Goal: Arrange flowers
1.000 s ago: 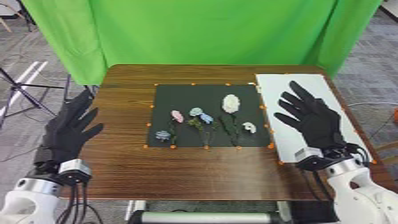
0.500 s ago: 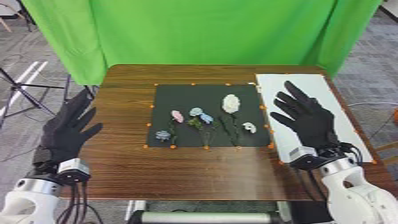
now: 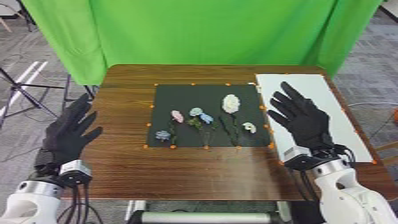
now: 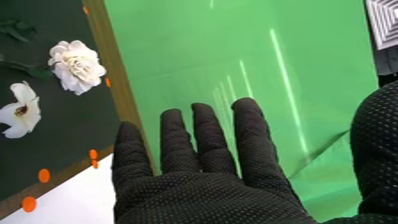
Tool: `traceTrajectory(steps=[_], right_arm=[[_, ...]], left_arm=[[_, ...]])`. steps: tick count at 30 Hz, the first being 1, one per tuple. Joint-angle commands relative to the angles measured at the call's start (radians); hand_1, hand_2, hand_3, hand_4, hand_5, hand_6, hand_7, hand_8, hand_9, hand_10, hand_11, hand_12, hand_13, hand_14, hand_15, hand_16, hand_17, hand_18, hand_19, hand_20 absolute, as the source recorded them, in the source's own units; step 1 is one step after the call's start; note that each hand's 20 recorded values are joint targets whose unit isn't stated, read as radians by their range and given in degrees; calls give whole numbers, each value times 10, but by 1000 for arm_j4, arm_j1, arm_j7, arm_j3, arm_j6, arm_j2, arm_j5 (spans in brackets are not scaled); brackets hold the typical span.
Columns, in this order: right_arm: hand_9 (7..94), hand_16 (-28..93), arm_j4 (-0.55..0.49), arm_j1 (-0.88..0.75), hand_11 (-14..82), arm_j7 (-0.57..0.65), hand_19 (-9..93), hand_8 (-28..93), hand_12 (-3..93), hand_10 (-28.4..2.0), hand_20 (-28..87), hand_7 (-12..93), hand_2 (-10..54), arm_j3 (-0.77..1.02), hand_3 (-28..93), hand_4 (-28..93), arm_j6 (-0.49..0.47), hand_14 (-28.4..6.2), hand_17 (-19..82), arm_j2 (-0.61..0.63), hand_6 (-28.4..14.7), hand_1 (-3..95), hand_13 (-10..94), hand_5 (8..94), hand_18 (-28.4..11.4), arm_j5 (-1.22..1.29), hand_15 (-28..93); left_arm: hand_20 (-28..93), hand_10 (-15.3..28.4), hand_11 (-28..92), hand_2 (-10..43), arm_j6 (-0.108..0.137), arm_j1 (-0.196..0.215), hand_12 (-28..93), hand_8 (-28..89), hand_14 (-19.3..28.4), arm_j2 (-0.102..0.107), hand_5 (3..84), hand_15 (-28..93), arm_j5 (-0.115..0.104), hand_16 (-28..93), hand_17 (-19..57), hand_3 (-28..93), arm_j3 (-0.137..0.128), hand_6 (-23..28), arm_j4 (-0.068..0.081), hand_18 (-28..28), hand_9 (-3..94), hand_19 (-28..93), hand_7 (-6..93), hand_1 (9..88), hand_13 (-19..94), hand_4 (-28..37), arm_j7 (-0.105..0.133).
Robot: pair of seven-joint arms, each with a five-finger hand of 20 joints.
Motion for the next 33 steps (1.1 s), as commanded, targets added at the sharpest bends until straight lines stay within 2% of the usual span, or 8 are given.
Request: traceTrajectory(steps=[1,6,8,15,19,25,29,33], right_arm=[[273,355,0,-2,1,-21,216,-70,221,-116,143,85,-7,-6,794,-248,-4,-96,-21,-10,-36,111,196,282,-143,7,-62],[280,349,2,-2,4,-14,226,-73,218,-116,158,90,-7,-11,796,-249,-5,-102,-6,-18,-35,111,201,286,-151,14,-49],[279,346,3,2,4,-13,226,-73,217,-116,161,91,-7,-10,797,-248,-5,-103,-5,-15,-35,110,201,286,-151,11,-46],[277,347,3,4,5,-20,236,-74,218,-114,170,90,-8,-7,799,-247,3,-109,-16,-20,-33,111,193,283,-169,2,-39],[274,349,0,-3,4,-26,240,-73,220,-115,170,89,-8,-4,798,-247,11,-110,-17,-16,-33,112,192,282,-171,7,-39],[274,349,1,-7,3,-29,234,-72,220,-114,164,92,-10,5,802,-246,10,-109,-27,-20,-32,111,183,285,-168,-9,-44],[266,345,0,-7,-5,-23,223,-73,212,-91,156,89,-10,4,800,-247,8,-105,-40,-20,-34,112,167,294,-164,-26,-60],[255,348,-6,-19,-8,-36,224,-73,209,-93,153,80,-10,2,799,-247,40,-102,-47,-14,-30,112,158,274,-163,-15,-69]], left_arm=[[60,77,16,-33,8,-32,254,-81,111,-1,180,59,-2,114,-166,680,17,8,10,199,132,336,156,214,85,-283,12],[64,79,24,-24,4,-25,252,-81,109,-8,182,63,-4,113,-163,680,17,9,8,194,133,335,157,220,85,-283,2],[65,79,26,-23,-9,-29,248,-82,109,-25,183,65,4,111,-163,681,15,9,8,194,133,335,157,220,85,-283,-8],[67,79,32,-24,-25,-28,241,-83,109,-25,183,66,8,107,-160,683,4,9,5,197,132,337,157,222,86,-283,-31],[66,80,34,-23,3,-25,239,-83,111,-24,182,71,27,107,-159,680,4,9,-3,195,132,337,159,223,86,-283,-49],[65,81,34,-24,-32,-37,234,-84,109,-32,182,65,31,105,-166,672,-1,10,5,187,132,325,158,220,83,-283,-65],[66,81,33,-23,-29,-9,234,-83,107,-29,183,60,20,106,-167,661,-17,11,-4,187,132,324,153,216,80,-283,-69],[67,81,31,-28,-39,-27,233,-81,109,-24,183,57,20,107,-167,653,-16,11,3,188,132,325,149,217,80,-283,-80]])
